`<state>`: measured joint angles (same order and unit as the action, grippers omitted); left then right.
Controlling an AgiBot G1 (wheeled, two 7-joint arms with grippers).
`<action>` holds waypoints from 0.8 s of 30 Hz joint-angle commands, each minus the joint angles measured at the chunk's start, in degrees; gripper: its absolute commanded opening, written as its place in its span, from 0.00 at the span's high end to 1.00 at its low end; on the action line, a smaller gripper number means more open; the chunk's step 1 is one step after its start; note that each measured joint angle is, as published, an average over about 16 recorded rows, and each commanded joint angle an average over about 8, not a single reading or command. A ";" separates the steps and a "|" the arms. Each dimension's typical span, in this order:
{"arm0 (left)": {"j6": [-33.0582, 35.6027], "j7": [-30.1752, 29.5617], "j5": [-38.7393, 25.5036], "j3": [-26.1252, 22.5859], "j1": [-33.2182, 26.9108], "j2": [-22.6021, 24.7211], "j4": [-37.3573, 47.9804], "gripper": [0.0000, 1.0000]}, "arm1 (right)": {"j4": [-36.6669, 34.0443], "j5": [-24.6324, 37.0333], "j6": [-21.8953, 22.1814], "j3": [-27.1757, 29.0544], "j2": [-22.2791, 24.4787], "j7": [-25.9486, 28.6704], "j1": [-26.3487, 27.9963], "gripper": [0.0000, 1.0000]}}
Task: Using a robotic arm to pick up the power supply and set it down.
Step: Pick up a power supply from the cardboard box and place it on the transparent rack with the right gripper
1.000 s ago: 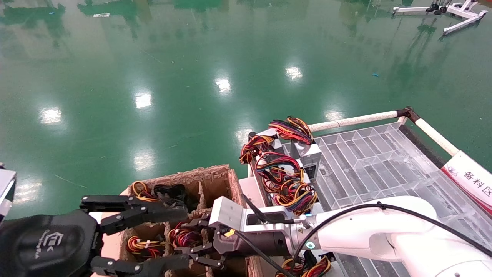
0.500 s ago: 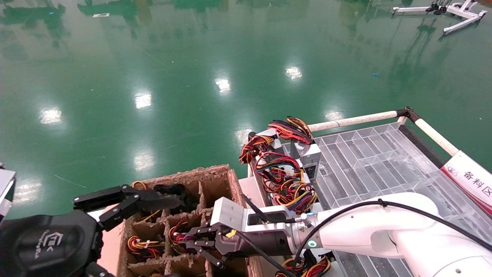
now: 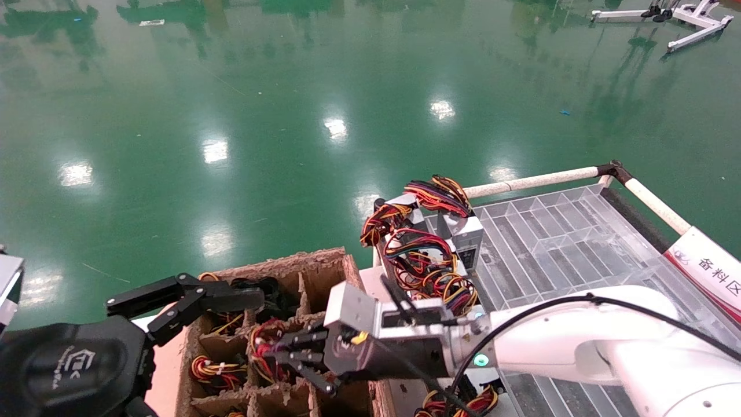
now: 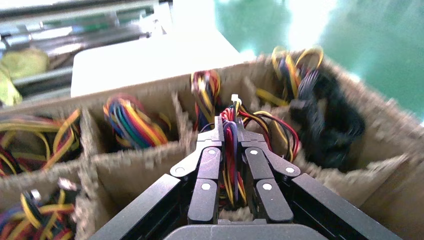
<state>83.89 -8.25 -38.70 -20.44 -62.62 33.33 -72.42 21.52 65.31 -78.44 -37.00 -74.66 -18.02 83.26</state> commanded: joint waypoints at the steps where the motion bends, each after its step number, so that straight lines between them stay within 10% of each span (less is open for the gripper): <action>1: 0.00 0.00 0.00 0.00 0.00 0.00 0.00 0.00 | 0.35 -0.85 -0.63 0.48 0.43 0.12 0.17 1.00; 24: -0.01 0.01 0.01 -0.01 0.00 -0.01 0.00 0.00 | 19.25 -10.85 -1.41 8.37 10.47 7.91 4.05 1.00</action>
<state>83.88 -8.25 -38.69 -20.45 -62.62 33.32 -72.42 39.93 55.18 -80.20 -28.99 -64.02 -10.44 87.97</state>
